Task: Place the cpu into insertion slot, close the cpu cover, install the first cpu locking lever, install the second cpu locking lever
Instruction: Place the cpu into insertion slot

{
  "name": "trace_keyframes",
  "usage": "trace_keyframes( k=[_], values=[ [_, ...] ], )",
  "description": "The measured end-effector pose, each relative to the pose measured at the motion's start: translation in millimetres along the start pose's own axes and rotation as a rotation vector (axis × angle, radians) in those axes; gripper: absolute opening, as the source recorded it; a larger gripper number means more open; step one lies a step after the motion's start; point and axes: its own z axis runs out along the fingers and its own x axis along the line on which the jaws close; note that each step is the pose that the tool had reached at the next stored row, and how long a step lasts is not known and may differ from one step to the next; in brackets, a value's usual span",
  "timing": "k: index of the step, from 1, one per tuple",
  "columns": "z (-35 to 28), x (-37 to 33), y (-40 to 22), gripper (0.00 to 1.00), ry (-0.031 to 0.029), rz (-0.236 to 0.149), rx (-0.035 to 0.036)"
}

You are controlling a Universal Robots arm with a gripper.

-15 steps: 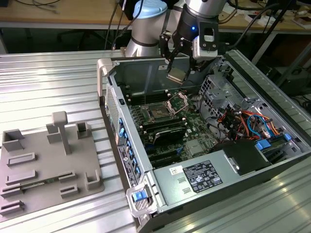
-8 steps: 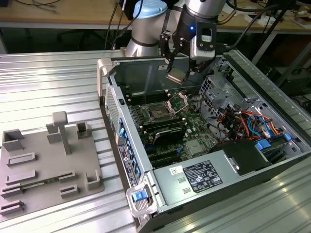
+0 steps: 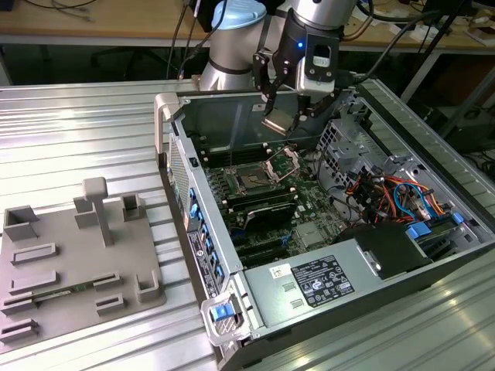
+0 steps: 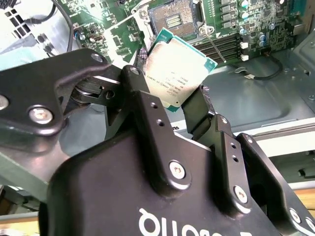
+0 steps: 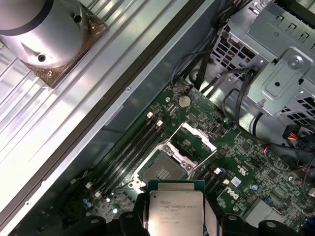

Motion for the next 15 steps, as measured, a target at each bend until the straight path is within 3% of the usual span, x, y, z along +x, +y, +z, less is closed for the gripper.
trace_keyframes(
  k=[15],
  values=[
    [1.9, 5.0, -6.1, 0.55, -0.0101, 0.113, -0.0022]
  ],
)
